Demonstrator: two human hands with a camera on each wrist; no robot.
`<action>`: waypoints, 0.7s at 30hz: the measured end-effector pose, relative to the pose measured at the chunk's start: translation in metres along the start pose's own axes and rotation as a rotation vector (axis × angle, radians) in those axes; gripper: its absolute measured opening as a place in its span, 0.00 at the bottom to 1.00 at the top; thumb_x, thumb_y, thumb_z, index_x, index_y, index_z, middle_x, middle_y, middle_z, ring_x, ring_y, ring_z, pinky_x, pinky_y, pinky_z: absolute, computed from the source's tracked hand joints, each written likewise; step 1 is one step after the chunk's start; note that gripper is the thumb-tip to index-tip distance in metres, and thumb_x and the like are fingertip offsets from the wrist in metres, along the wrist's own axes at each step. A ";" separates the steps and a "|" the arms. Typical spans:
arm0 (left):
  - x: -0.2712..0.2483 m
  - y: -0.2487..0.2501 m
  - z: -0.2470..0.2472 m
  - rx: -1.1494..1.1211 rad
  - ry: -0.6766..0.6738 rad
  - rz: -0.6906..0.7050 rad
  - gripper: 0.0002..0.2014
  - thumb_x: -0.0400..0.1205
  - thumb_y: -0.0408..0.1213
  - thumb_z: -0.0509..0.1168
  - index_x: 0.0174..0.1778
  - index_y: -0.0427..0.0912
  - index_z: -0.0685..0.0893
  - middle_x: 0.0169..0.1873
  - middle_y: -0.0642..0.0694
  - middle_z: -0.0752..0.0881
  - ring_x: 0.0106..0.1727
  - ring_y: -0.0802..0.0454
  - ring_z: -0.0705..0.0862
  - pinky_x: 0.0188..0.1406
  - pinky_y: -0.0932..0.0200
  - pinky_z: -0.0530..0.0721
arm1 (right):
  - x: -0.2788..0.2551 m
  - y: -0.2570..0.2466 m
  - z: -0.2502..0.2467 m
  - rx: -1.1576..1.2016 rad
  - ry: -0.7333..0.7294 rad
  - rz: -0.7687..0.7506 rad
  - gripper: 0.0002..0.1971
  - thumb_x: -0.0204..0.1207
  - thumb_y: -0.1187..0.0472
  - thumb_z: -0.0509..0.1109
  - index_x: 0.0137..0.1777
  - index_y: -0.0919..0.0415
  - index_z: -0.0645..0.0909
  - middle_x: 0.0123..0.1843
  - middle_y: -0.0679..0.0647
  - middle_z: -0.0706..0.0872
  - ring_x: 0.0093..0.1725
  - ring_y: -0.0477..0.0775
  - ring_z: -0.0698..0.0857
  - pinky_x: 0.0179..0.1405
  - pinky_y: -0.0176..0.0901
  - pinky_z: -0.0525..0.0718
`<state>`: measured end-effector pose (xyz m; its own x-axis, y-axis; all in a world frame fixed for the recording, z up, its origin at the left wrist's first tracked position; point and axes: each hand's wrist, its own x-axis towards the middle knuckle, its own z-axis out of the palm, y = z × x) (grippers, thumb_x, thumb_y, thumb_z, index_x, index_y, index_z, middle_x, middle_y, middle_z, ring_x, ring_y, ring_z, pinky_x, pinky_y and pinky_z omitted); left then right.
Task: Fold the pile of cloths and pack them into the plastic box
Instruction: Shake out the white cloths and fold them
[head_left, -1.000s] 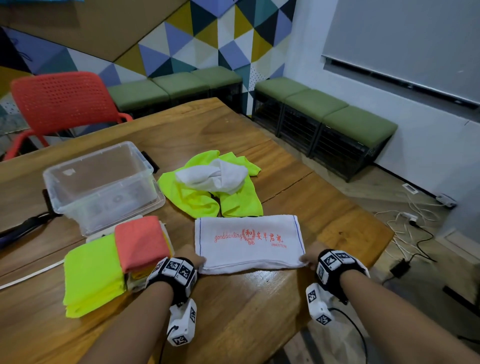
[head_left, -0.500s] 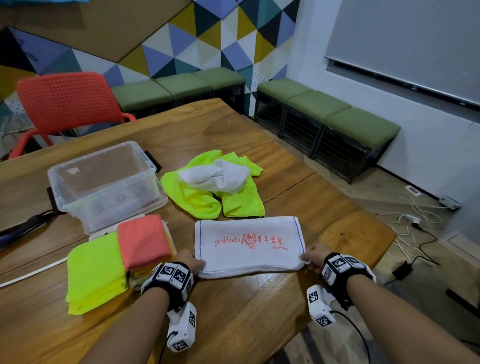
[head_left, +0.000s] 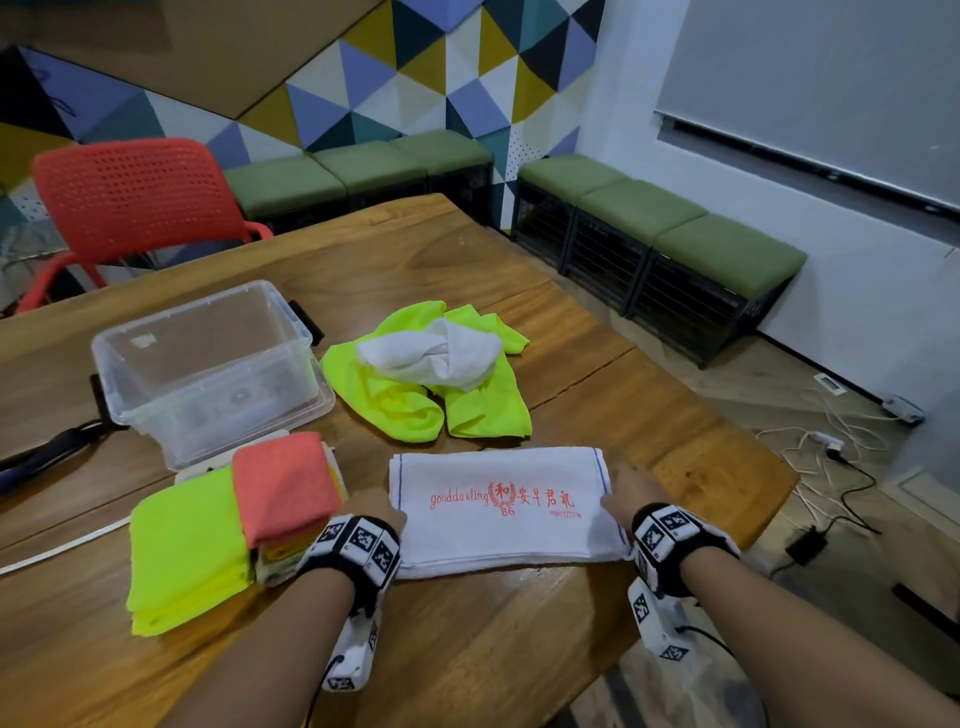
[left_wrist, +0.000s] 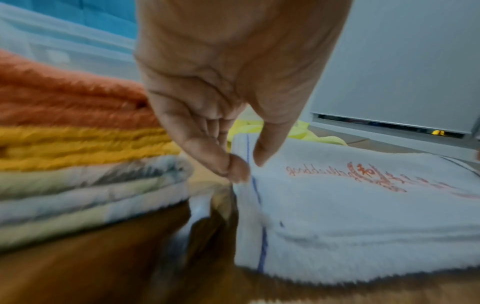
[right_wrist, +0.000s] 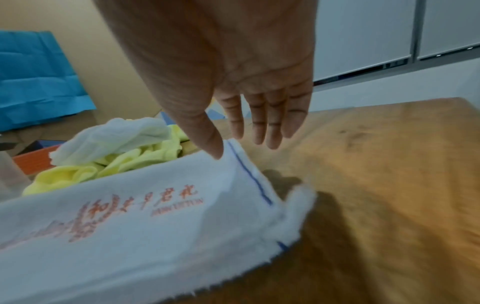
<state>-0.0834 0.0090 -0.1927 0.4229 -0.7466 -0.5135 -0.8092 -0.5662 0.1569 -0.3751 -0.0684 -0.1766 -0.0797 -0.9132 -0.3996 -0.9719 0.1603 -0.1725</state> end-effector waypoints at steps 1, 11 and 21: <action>-0.001 0.006 -0.005 0.000 0.065 0.015 0.14 0.81 0.38 0.60 0.60 0.36 0.80 0.61 0.39 0.83 0.60 0.41 0.83 0.50 0.57 0.79 | 0.003 -0.007 -0.001 -0.008 0.043 -0.055 0.17 0.80 0.60 0.63 0.69 0.58 0.72 0.67 0.58 0.77 0.62 0.59 0.80 0.57 0.48 0.81; 0.011 0.067 0.037 0.294 0.057 0.487 0.28 0.88 0.45 0.44 0.83 0.45 0.43 0.83 0.45 0.42 0.84 0.43 0.42 0.82 0.46 0.49 | 0.001 -0.083 0.057 -0.299 -0.219 -0.524 0.34 0.84 0.51 0.52 0.84 0.57 0.39 0.84 0.58 0.36 0.84 0.59 0.40 0.82 0.55 0.44; 0.056 0.024 0.075 0.260 0.206 0.448 0.30 0.85 0.58 0.33 0.80 0.50 0.56 0.71 0.43 0.71 0.84 0.45 0.42 0.80 0.50 0.38 | 0.053 -0.016 0.050 -0.482 -0.090 -0.444 0.44 0.78 0.34 0.24 0.81 0.65 0.53 0.79 0.57 0.69 0.80 0.60 0.57 0.78 0.51 0.44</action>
<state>-0.1096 -0.0199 -0.2807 0.0647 -0.9621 -0.2648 -0.9911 -0.0929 0.0953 -0.3529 -0.1004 -0.2403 0.3504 -0.8154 -0.4609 -0.8999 -0.4295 0.0758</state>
